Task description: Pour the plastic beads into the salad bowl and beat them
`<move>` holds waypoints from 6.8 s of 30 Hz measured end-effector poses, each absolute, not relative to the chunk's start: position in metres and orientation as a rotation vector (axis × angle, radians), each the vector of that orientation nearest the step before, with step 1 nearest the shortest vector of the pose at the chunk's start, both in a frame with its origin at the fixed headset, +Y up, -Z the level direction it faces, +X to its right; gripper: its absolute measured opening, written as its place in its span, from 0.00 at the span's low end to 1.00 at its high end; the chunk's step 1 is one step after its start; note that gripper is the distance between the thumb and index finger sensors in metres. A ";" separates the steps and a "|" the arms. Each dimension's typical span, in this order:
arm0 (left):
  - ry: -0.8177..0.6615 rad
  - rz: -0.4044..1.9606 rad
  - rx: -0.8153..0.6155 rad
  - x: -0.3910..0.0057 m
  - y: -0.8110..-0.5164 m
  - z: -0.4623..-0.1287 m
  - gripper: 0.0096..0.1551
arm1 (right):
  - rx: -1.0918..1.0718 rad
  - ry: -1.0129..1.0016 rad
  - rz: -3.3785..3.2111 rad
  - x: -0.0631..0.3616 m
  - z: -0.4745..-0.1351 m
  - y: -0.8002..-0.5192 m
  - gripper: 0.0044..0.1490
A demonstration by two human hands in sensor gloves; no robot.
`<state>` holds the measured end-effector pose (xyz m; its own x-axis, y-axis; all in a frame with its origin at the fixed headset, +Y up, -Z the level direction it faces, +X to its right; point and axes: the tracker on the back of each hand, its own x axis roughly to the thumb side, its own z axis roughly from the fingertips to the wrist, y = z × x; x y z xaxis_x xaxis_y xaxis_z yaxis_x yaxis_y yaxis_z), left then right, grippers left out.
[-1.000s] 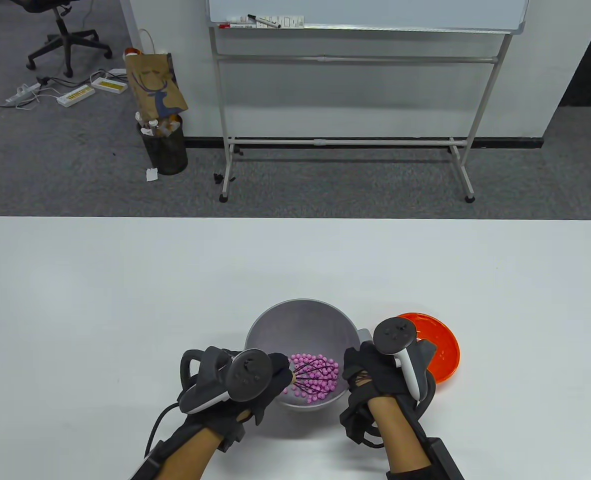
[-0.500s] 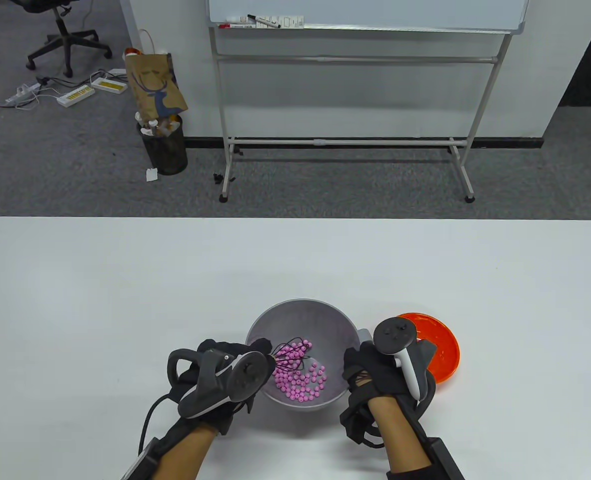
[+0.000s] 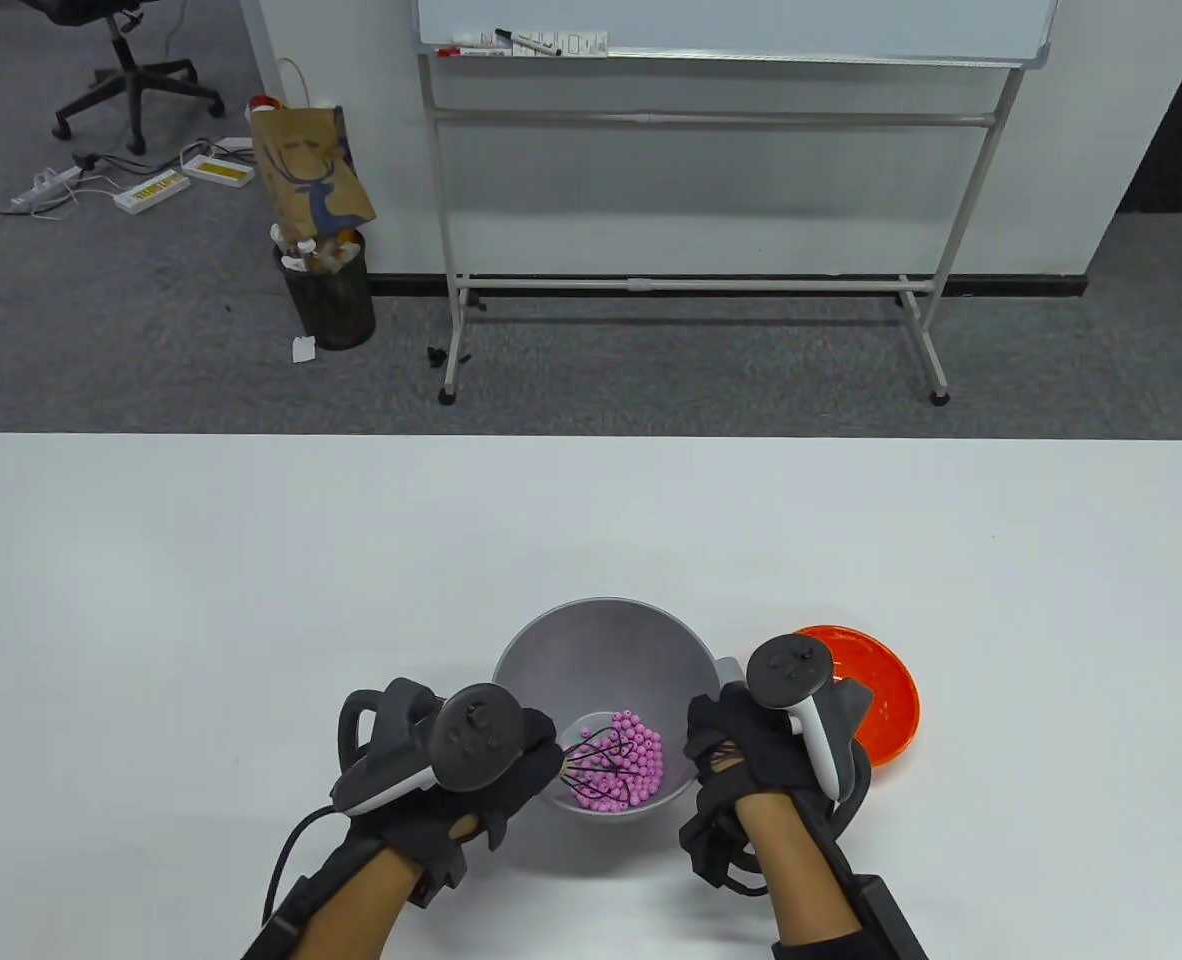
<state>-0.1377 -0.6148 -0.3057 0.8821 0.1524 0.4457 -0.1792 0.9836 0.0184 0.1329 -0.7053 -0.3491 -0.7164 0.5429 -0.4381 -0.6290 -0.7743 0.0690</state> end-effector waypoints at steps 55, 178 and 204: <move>-0.341 -0.047 0.214 -0.136 -0.611 -0.307 0.22 | -0.526 0.286 2.422 0.133 -0.349 -0.705 0.35; -0.376 0.146 0.146 -0.128 -0.631 -0.304 0.25 | -0.540 0.276 2.419 0.133 -0.348 -0.705 0.35; -0.235 0.413 0.384 -0.209 -0.592 -0.282 0.32 | -0.534 0.284 2.410 0.133 -0.348 -0.706 0.35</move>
<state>-0.2088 -0.5922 -0.2818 0.8904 0.3445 0.2976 -0.4319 0.8459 0.3130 0.1332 -0.7056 -0.3485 -0.7093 0.5483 -0.4430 -0.6362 -0.7686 0.0673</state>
